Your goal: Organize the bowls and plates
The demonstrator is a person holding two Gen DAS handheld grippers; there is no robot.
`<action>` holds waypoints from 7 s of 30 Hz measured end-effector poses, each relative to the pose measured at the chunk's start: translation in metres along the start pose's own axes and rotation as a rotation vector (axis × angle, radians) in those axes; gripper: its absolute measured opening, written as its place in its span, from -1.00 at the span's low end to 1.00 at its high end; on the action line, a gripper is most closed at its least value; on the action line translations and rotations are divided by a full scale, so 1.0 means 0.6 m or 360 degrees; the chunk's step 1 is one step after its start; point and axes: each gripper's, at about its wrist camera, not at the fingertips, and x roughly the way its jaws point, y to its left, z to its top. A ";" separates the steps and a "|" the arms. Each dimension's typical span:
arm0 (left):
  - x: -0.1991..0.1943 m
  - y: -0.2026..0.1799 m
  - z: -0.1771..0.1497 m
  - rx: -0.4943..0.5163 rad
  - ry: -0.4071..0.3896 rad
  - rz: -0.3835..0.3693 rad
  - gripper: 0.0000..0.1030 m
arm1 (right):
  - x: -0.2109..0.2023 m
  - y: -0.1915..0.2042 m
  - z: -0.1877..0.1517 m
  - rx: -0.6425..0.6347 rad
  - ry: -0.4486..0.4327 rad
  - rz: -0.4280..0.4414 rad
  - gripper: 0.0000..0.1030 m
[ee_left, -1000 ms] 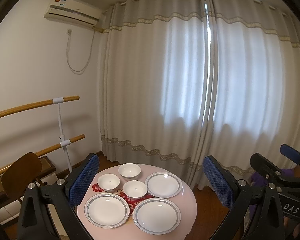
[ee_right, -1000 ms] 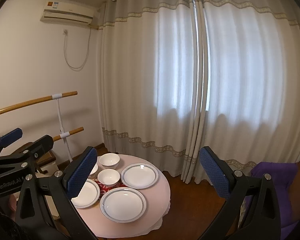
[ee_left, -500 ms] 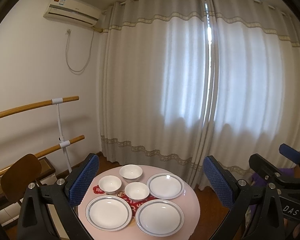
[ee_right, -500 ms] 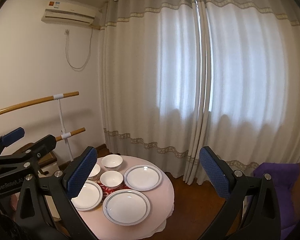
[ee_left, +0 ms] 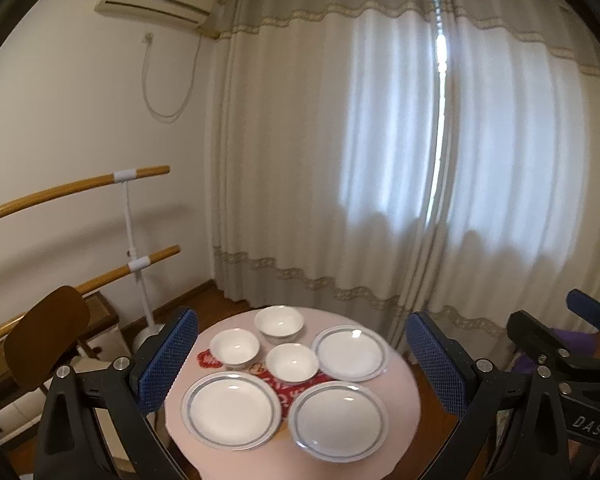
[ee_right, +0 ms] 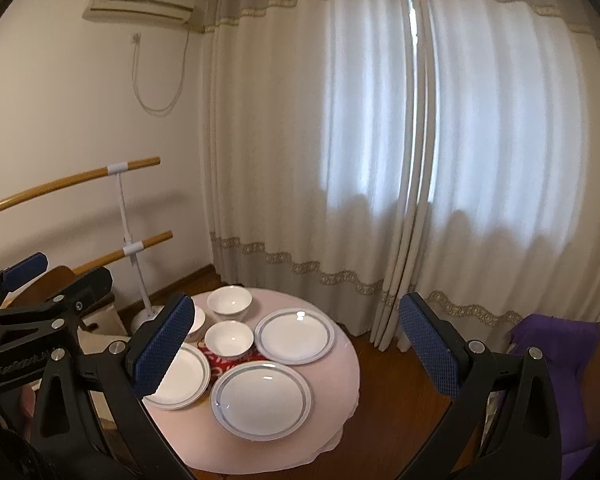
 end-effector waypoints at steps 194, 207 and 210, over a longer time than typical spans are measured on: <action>0.806 0.302 -0.242 -0.0328 0.1222 0.0230 -0.54 | 0.652 0.226 -0.402 0.0254 0.1697 0.0759 -0.49; 0.817 0.297 -0.247 -0.0228 0.1201 0.0255 -0.54 | 0.654 0.223 -0.412 0.0286 0.1671 0.0775 -0.49; 0.819 0.296 -0.247 -0.0219 0.1213 0.0257 -0.54 | 0.652 0.220 -0.413 0.0292 0.1675 0.0780 -0.49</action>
